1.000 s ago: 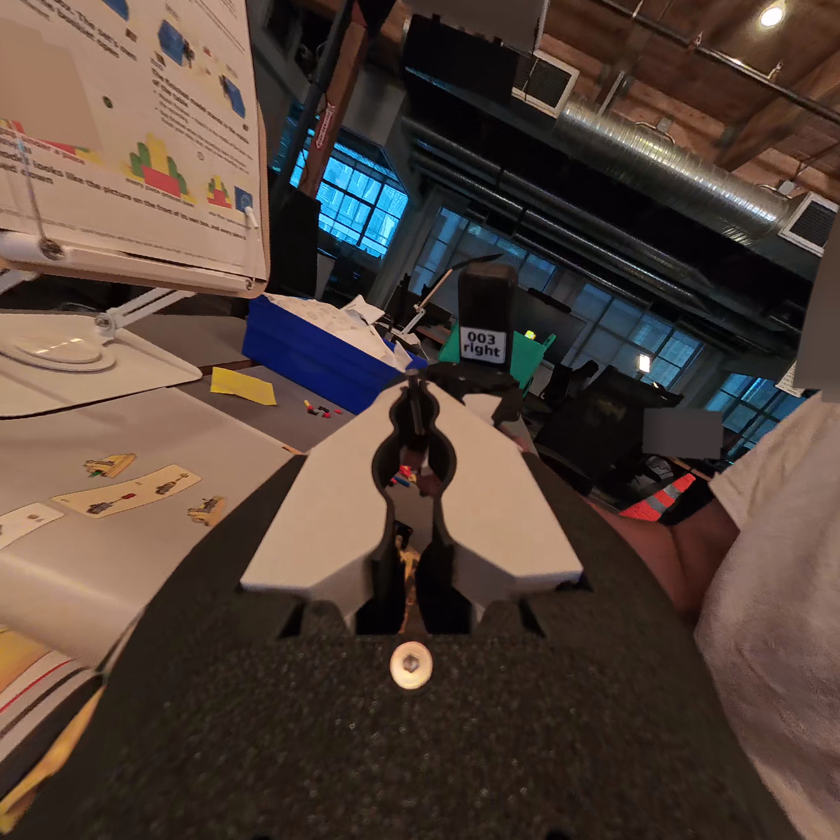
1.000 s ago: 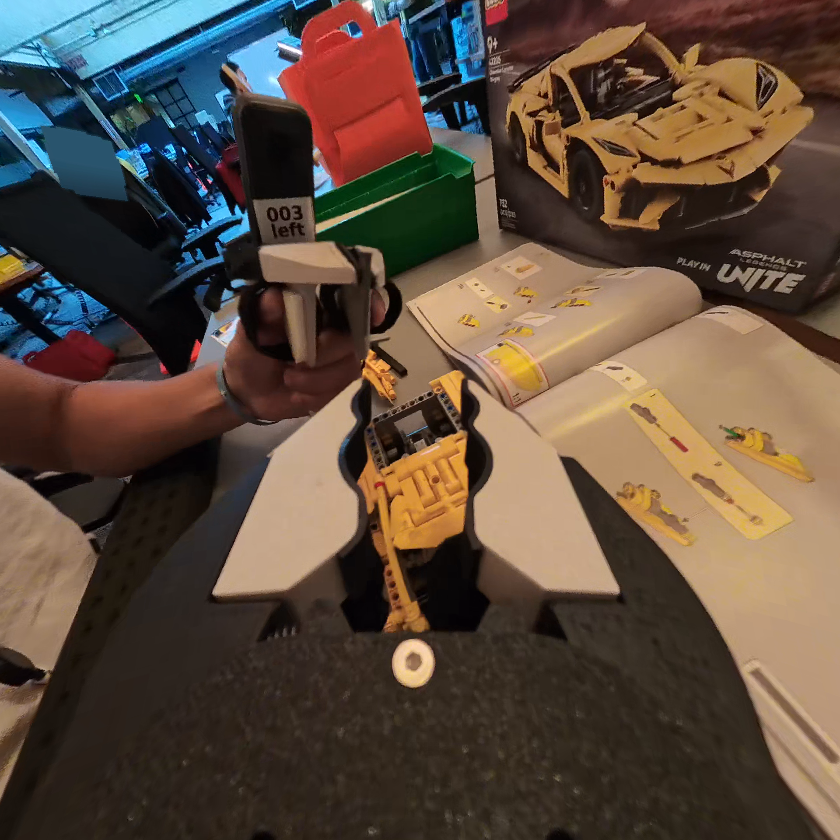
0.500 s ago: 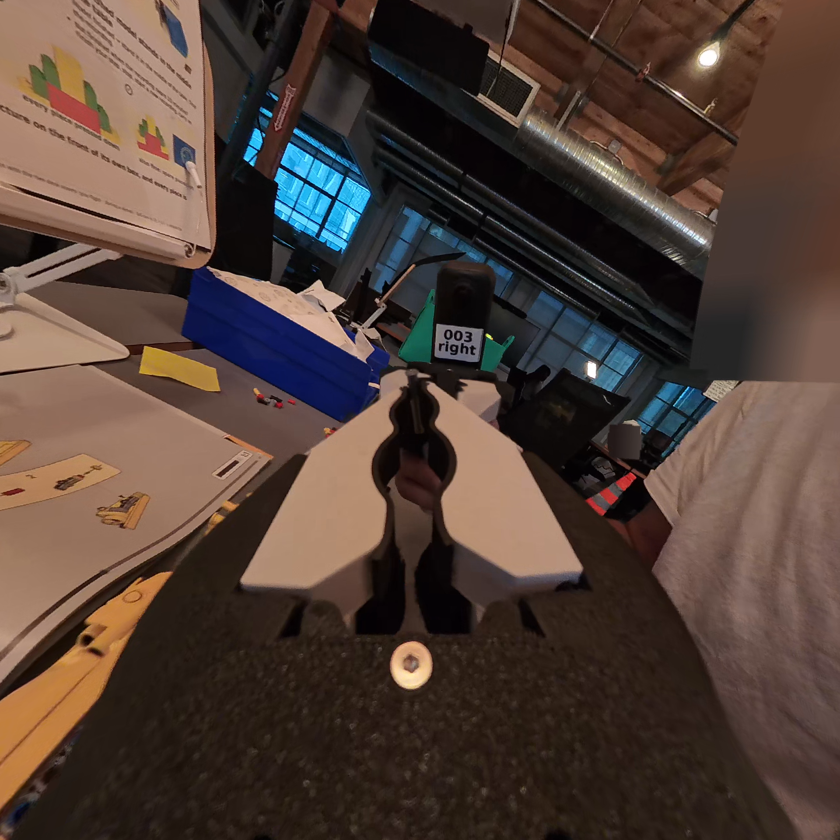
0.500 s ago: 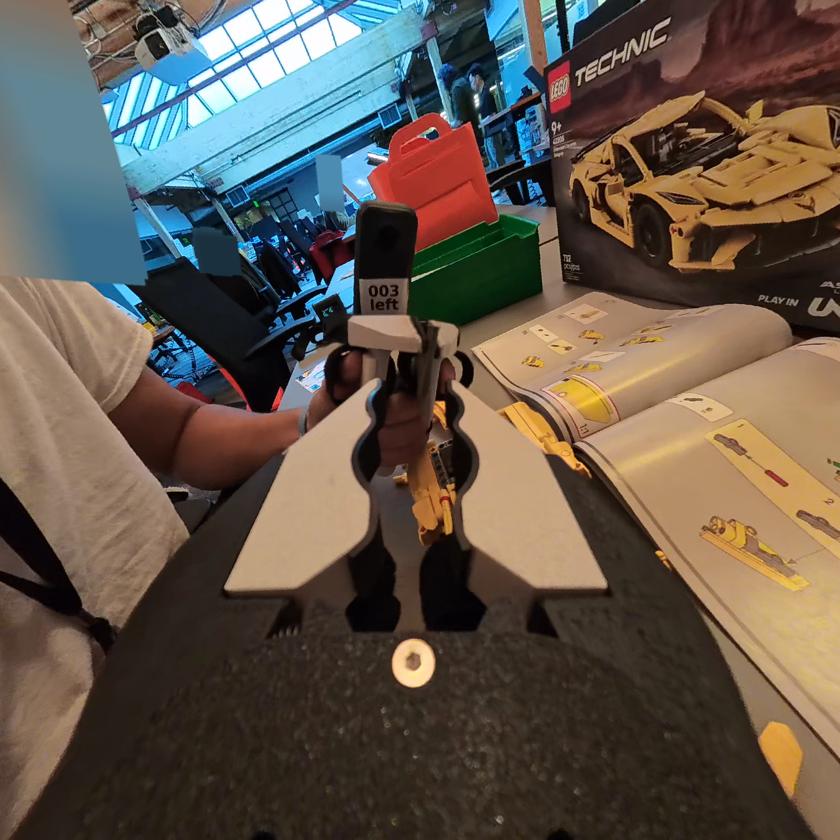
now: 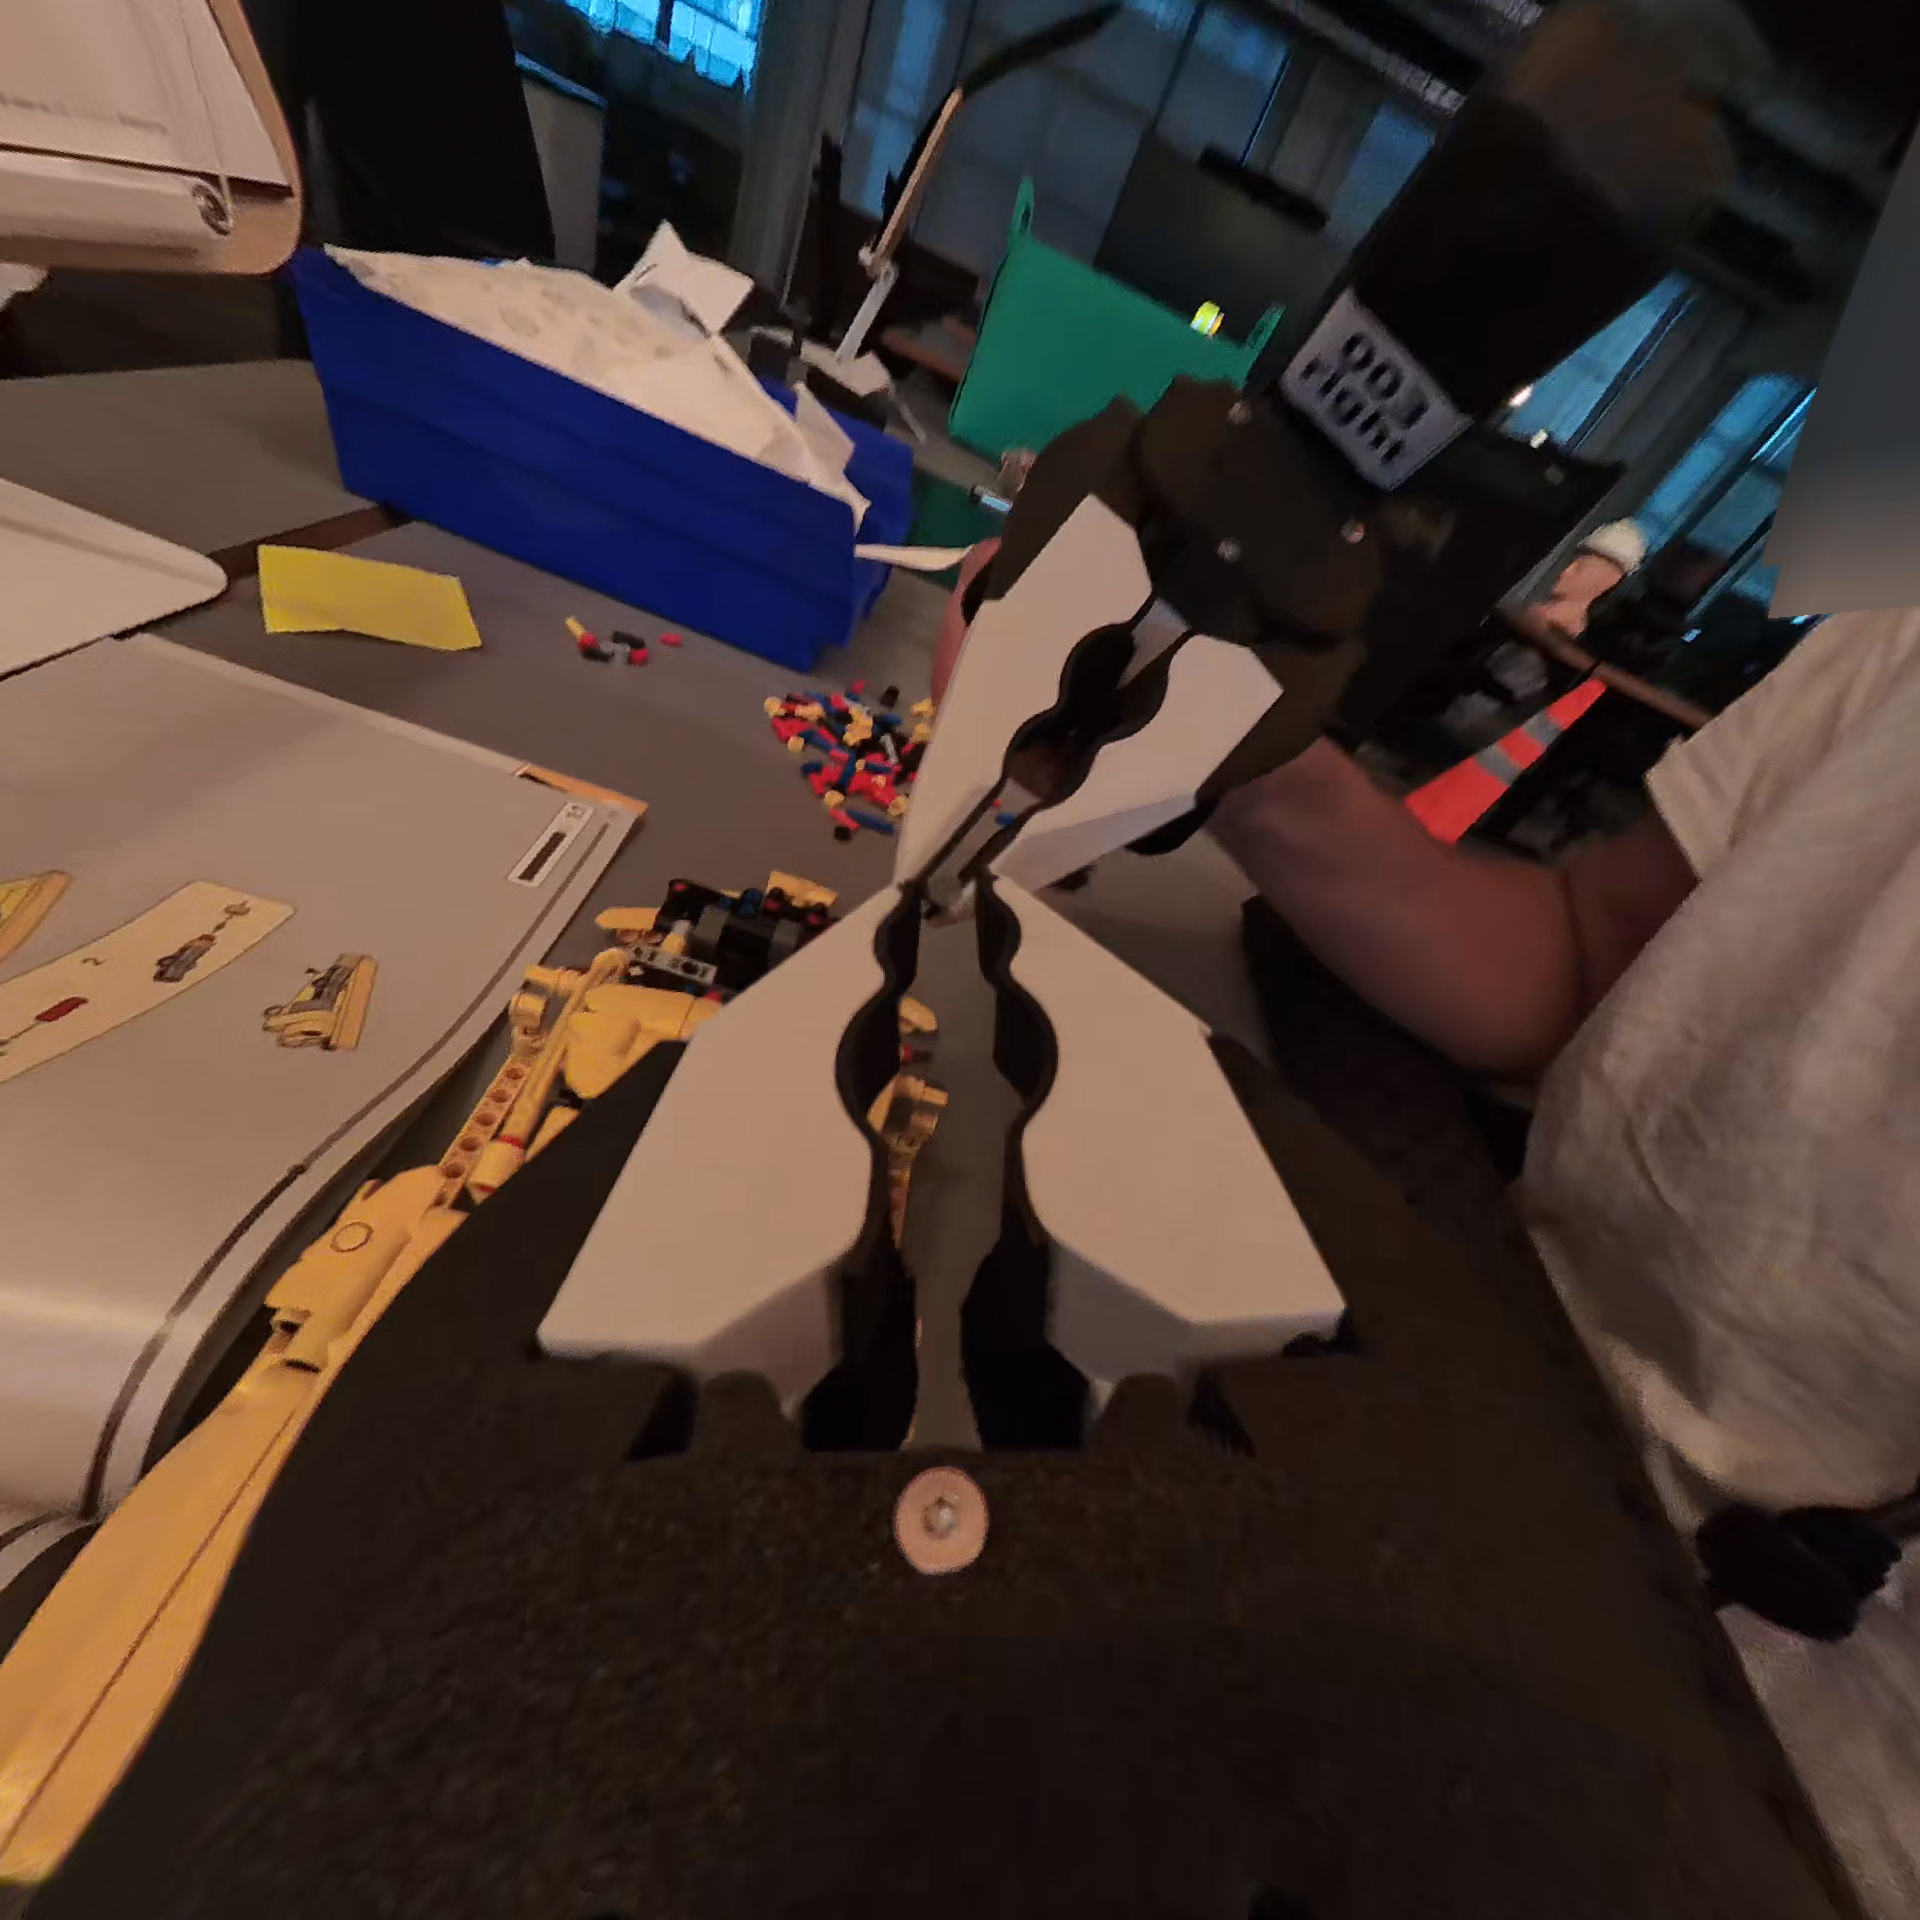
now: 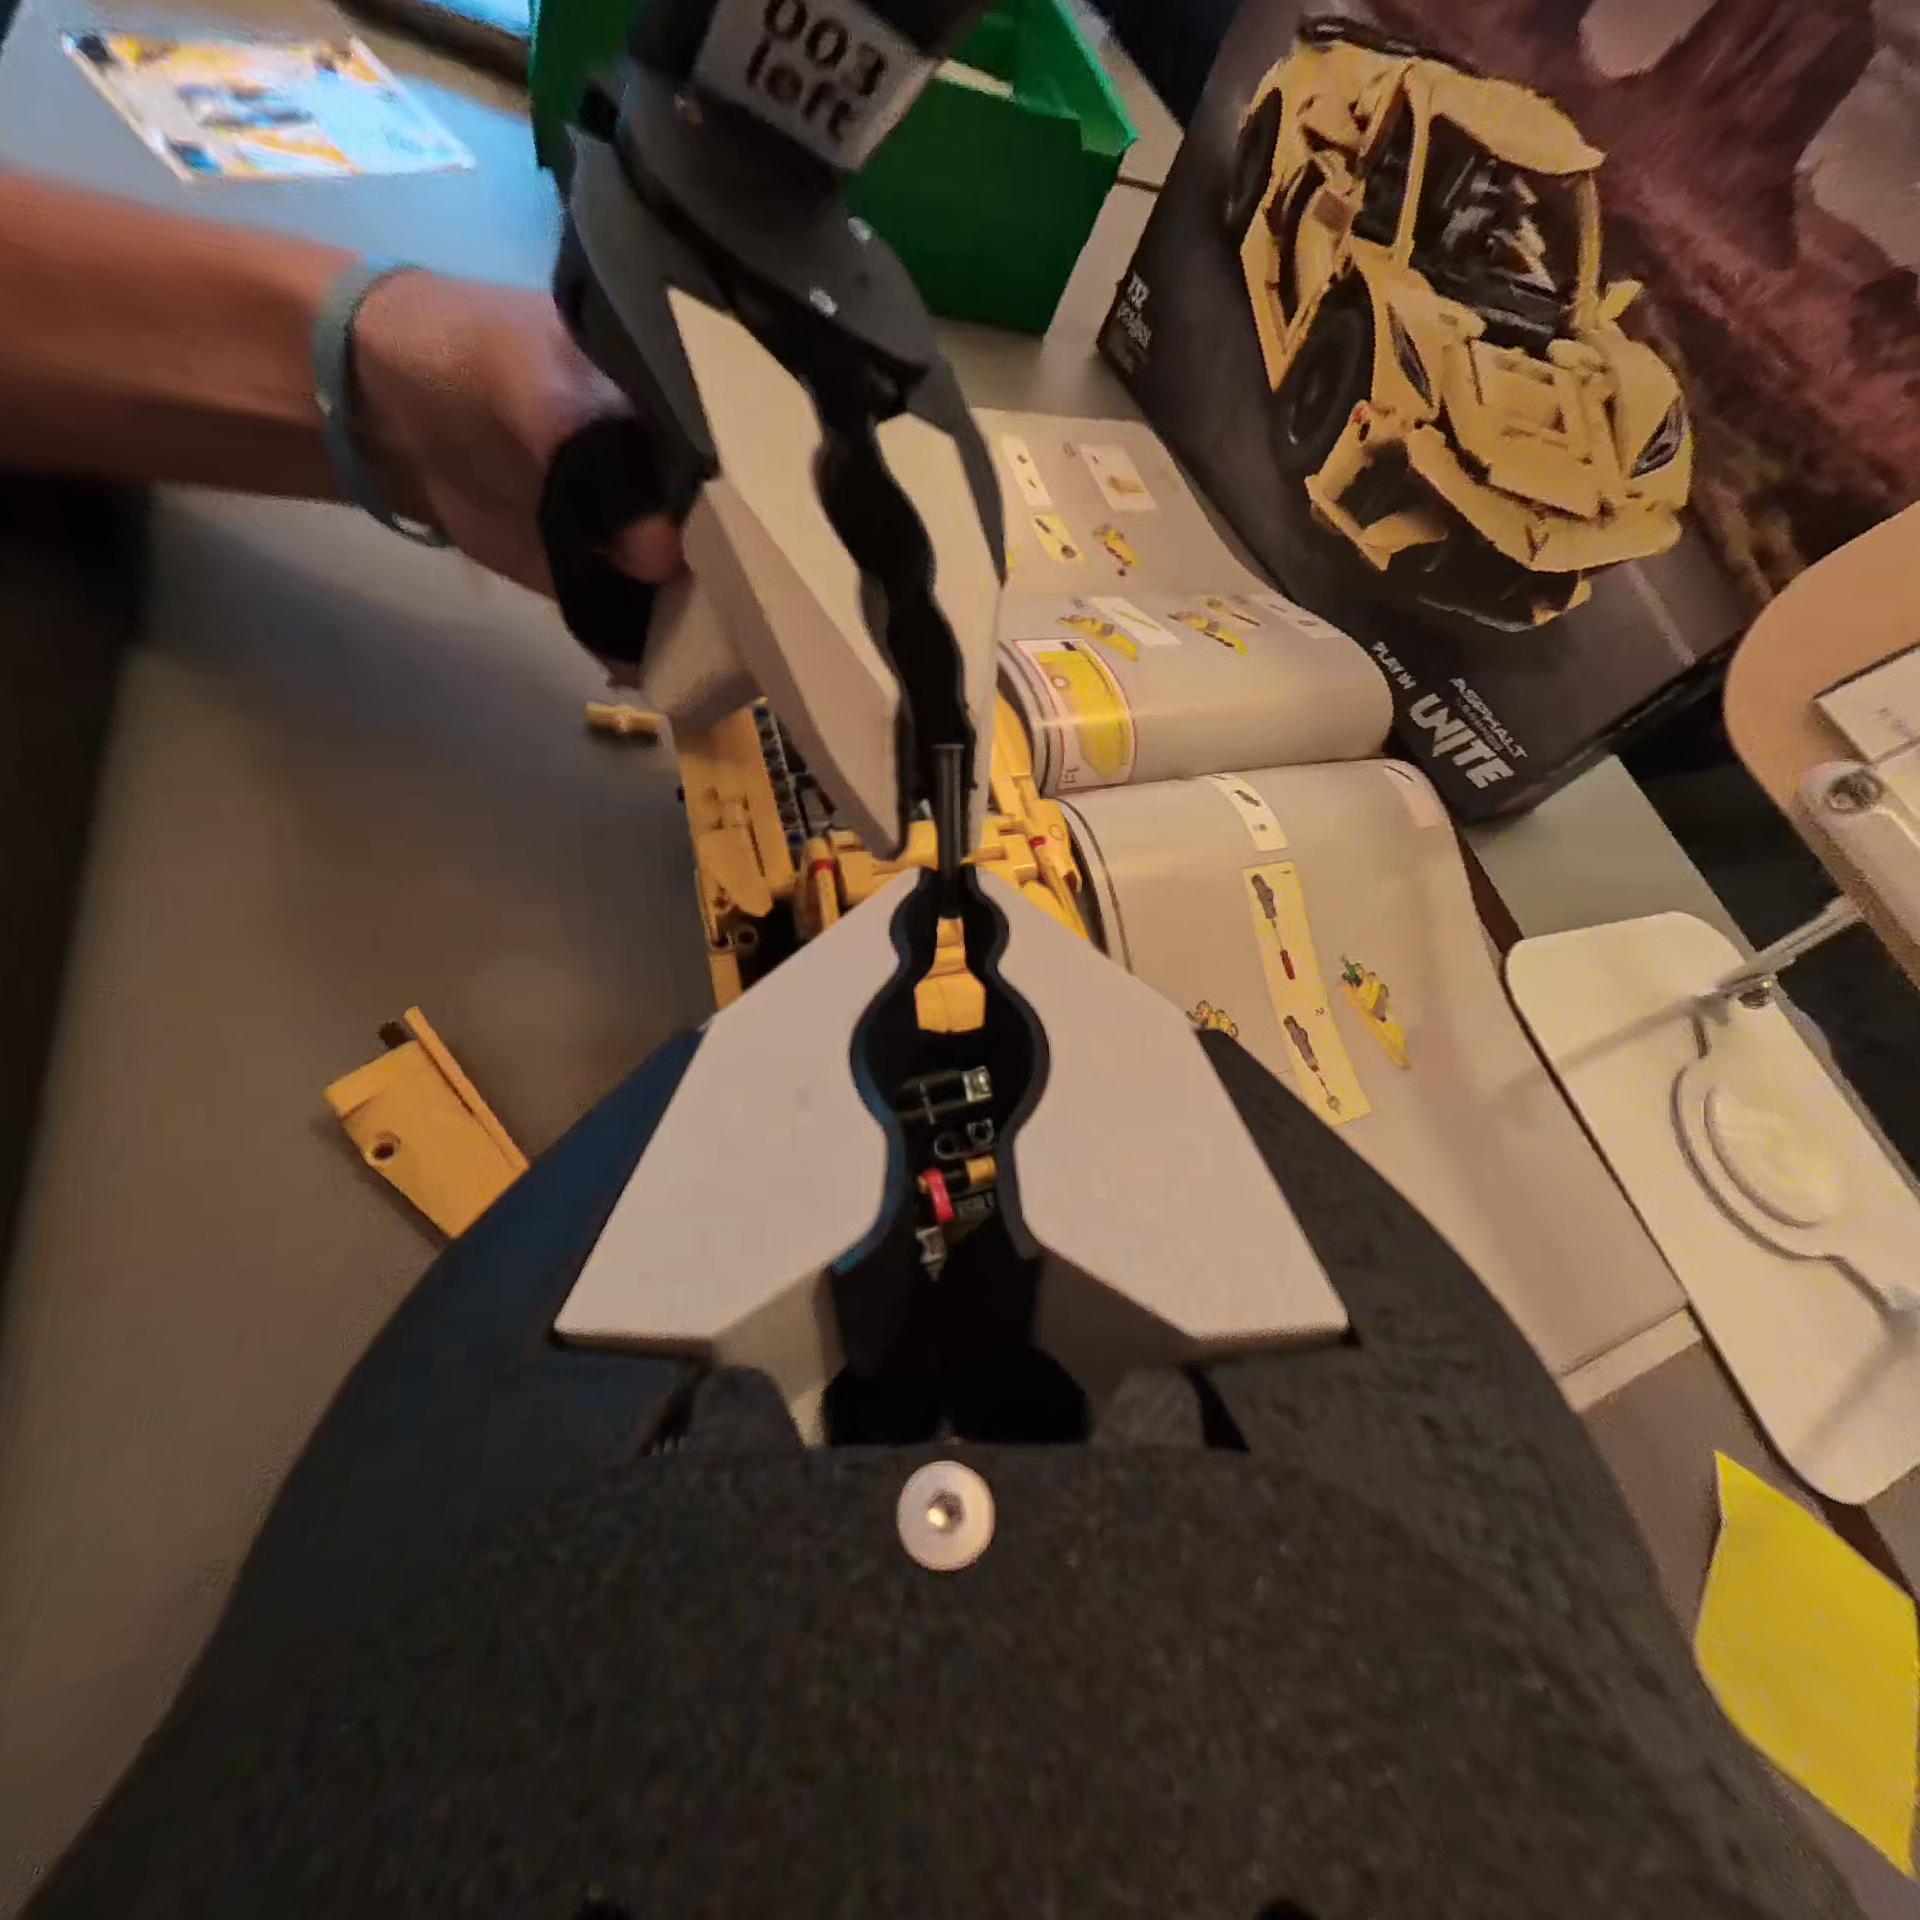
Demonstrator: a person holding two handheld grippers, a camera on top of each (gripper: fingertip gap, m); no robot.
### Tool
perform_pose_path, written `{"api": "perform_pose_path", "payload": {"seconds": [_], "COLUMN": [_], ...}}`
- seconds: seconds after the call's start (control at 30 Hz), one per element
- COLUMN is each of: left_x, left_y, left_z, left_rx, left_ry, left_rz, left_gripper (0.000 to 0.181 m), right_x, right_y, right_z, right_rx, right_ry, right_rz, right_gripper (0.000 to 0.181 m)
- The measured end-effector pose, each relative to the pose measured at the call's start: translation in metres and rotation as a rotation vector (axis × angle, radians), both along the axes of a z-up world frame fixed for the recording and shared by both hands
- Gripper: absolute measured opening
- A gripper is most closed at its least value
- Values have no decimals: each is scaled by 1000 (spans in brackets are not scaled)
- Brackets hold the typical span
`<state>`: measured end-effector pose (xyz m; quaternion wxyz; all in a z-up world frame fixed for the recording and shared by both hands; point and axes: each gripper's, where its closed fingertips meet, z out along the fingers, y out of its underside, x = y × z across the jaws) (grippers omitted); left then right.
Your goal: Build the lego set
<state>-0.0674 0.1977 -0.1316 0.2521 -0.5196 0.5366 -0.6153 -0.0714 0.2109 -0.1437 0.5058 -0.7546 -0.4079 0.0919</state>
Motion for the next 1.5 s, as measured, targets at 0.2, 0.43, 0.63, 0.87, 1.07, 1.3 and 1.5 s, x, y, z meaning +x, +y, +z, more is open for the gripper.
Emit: {"api": "perform_pose_path", "payload": {"seconds": [0.2, 0.43, 0.63, 0.87, 1.07, 1.3, 1.5], "left_x": [1, -3, -15, -15, -18, -31, -35], "left_y": [-3, -4, -9, -11, -12, 53, 78], "left_z": [-10, -10, -9, -16, -9, 2, 1], "left_rx": [64, 100, 98, 94, 98, 51, 81], "left_ry": [42, 78, 105, 113, 78, 29, 20], "left_rz": [5, -8, -70, -101, -113, 133, 258], "left_gripper": [4, 4, 4, 4, 4, 4, 3], "right_x": [0, -4, -16, -14, -16, 30, 61], "right_y": [-7, -9, -14, -15, -16, 7, 25], "right_z": [-9, -8, -6, -10, 0, 21, 14], "right_rx": [-20, -31, -53, -81, -63, 83, 44], "right_ry": [-72, -30, 25, 40, 123, 266, 383], "right_rz": [31, 52, 107, 121, 137, -82, -236], "right_gripper": [3, 2, 2, 2, 2, 15, 37]}}
